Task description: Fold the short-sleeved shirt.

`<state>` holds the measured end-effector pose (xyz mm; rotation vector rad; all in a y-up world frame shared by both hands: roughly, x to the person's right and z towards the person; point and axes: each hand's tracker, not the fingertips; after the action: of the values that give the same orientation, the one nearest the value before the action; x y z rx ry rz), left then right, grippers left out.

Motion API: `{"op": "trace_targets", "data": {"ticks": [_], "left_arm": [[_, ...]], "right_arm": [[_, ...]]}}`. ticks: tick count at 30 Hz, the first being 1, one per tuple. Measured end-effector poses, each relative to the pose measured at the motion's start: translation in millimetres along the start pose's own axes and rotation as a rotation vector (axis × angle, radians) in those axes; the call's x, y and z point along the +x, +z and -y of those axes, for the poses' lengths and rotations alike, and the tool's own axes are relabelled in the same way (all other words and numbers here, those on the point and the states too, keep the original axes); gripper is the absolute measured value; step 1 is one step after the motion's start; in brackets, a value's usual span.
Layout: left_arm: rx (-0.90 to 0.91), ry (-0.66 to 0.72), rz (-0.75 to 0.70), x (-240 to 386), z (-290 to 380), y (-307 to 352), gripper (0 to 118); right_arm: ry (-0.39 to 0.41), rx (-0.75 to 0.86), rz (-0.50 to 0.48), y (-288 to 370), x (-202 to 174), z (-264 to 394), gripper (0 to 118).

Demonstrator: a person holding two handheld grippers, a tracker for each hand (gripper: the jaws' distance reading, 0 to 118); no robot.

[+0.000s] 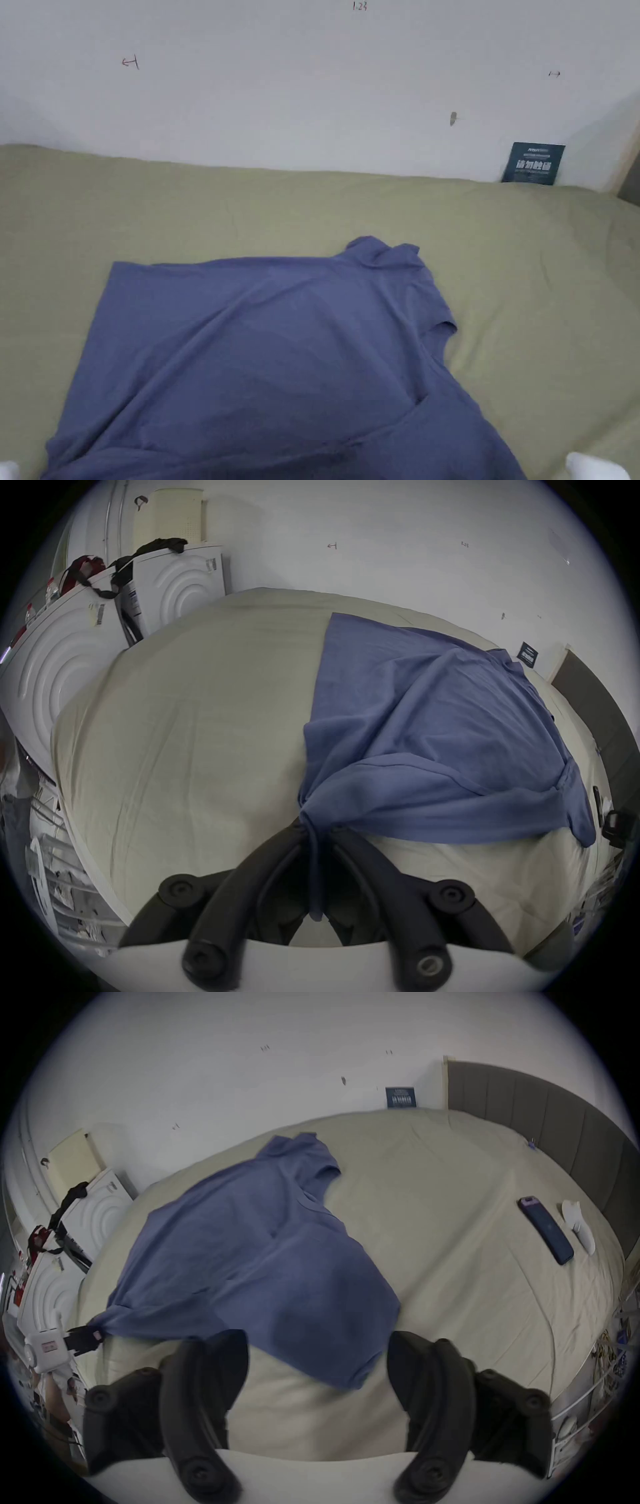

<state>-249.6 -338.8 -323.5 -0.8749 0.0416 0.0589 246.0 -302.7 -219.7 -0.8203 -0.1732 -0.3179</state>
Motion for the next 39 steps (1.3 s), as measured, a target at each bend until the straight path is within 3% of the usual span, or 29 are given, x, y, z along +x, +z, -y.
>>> {"op": "trace_targets", "data": {"ticks": [3, 7, 9, 10, 12, 13, 16, 19, 26, 31, 36, 39], "left_arm": [[0.025, -0.051, -0.014, 4.5, -2.7, 2.5, 4], [0.025, -0.055, 0.003, 4.9, -5.5, -2.0, 4], [0.017, -0.043, 0.012, 3.3, -6.6, -3.8, 4], [0.019, -0.041, 0.012, 3.0, -5.9, -3.9, 4], [0.009, -0.053, 0.021, 2.8, -4.7, -4.3, 4], [0.006, -0.074, 0.015, 3.0, -3.9, -5.2, 4], [0.001, -0.105, 0.012, 2.1, -3.1, -2.9, 4], [0.024, -0.093, 0.028, -0.4, -7.0, 3.0, 4], [0.065, -0.193, 0.035, 5.6, -40.5, 9.4, 4], [0.043, -0.251, 0.066, 7.4, -85.9, -14.2, 4], [-0.017, -0.307, 0.086, 13.8, -130.6, -48.6, 4], [-0.05, -0.327, 0.077, 16.8, -152.5, -71.1, 4]], "right_arm": [[0.019, -0.022, 0.05, -21.8, 6.3, 1.5, 86], [0.047, -0.105, 0.031, -48.5, 2.0, 7.0, 83], [0.1, -0.098, 0.096, -54.7, -6.0, 10.8, 63], [0.139, -0.076, 0.148, -54.6, -8.7, 11.6, 46], [0.136, -0.053, 0.105, -49.0, -7.8, 9.8, 10], [0.101, -0.032, 0.063, -45.4, -8.8, 7.5, 10], [0.206, 0.017, 0.11, -33.1, -18.5, 4.1, 10], [0.234, 0.018, 0.103, -20.9, -27.1, -1.4, 10], [0.224, 0.057, 0.059, -6.3, -29.8, -38.4, 10], [0.217, 0.036, 0.013, -29.7, -29.7, -92.4, 10], [0.326, -0.048, 0.009, -71.9, -44.0, -149.5, 10], [0.318, -0.103, 0.021, -103.2, -48.7, -181.5, 10]]}}
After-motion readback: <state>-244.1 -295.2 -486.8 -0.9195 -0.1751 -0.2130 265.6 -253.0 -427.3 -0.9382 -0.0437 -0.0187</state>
